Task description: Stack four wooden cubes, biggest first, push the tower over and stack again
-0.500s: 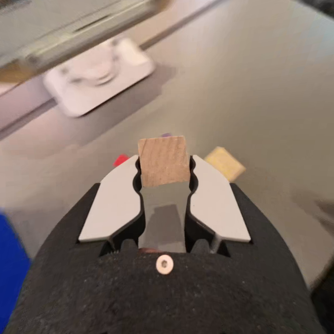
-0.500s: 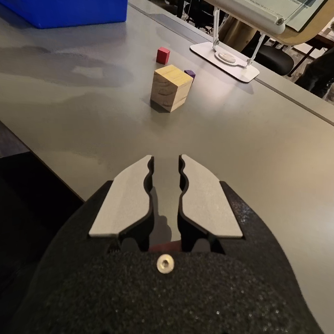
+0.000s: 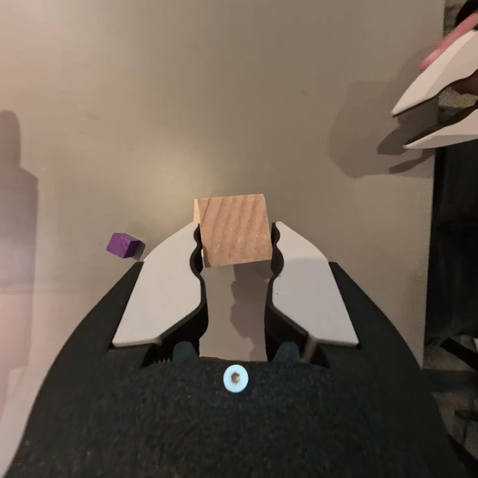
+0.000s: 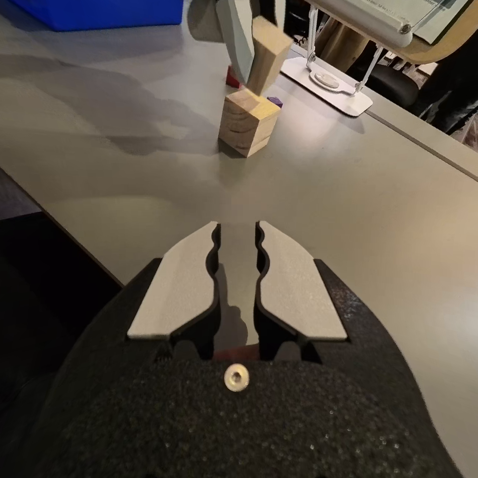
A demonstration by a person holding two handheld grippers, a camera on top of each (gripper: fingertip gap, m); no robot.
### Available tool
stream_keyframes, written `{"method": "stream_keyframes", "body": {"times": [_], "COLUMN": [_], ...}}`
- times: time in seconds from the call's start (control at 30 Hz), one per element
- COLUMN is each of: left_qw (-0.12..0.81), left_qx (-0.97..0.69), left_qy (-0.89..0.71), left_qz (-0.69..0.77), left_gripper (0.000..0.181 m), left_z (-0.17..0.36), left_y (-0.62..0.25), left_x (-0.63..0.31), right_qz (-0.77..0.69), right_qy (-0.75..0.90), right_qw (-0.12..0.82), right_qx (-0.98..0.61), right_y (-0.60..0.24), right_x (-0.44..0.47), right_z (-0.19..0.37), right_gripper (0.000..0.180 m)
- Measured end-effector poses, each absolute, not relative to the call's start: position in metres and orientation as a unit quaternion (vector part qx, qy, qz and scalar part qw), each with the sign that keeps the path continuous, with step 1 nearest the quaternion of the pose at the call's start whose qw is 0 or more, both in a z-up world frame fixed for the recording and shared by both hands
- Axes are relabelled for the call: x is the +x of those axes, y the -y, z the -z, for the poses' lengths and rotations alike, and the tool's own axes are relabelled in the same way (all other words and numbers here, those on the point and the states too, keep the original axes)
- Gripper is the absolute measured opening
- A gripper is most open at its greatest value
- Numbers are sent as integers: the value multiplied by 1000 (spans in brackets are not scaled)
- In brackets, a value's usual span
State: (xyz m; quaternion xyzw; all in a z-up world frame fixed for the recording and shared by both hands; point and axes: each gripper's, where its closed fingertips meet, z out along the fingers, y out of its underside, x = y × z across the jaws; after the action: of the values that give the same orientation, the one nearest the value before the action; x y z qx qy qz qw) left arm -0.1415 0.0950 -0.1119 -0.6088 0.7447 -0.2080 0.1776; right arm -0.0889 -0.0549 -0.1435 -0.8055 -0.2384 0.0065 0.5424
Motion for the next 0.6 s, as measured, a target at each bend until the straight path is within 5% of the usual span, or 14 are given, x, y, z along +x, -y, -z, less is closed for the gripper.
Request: {"method": "stream_keyframes", "body": {"times": [0.47, 0.6], "left_qw": [157, 195], "left_qx": [-607, -607], "left_qy": [-747, -727], "left_qz": [221, 255], "left_gripper": [49, 69], "left_z": [129, 89], "left_y": [-101, -93], "left_x": [-139, -143], "right_qz": [-11, -15], "right_qy": [237, 236], "right_qw": [540, 539], "right_qx": [-807, -808], "right_y": [54, 53], "right_x": [-87, -86], "right_z": [145, 146], "right_gripper": [25, 25]}}
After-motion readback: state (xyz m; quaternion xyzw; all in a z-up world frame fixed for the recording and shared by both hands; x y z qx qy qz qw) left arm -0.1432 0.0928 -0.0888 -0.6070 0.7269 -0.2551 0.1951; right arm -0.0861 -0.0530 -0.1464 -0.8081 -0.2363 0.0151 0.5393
